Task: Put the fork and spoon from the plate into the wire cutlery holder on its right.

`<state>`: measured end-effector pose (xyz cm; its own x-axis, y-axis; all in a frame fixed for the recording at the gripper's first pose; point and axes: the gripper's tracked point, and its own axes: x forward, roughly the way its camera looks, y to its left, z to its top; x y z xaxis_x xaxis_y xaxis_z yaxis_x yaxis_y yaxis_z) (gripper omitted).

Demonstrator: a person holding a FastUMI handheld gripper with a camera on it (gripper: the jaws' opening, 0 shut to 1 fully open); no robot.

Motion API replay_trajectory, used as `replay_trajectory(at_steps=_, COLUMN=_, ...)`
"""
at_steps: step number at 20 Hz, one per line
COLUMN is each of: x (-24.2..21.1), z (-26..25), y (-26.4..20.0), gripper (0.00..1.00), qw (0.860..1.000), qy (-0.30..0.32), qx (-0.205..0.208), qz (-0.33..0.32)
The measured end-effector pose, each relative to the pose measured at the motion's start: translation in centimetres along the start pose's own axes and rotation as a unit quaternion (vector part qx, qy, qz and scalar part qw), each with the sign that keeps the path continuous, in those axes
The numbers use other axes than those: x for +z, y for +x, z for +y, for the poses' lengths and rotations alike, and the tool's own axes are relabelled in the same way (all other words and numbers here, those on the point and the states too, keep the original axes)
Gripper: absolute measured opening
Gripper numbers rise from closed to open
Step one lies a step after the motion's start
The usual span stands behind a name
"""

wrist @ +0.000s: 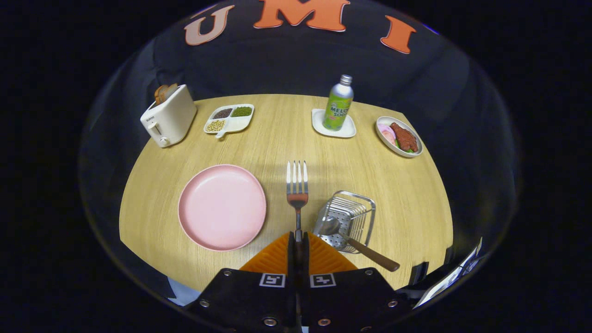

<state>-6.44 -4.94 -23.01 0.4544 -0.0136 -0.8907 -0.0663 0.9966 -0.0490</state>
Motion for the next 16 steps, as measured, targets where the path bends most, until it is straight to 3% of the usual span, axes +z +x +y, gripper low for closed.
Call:
replay_trajectory(at_steps=6, x=-1.6, z=-3.9, y=-0.7, gripper=0.05, qw=0.999, qy=0.008, qx=-0.023, qz=0.039)
replay_trajectory(at_steps=16, x=-4.5, z=-3.8, y=0.1, gripper=0.05, qw=0.988, qy=0.007, qx=0.017, qz=0.155)
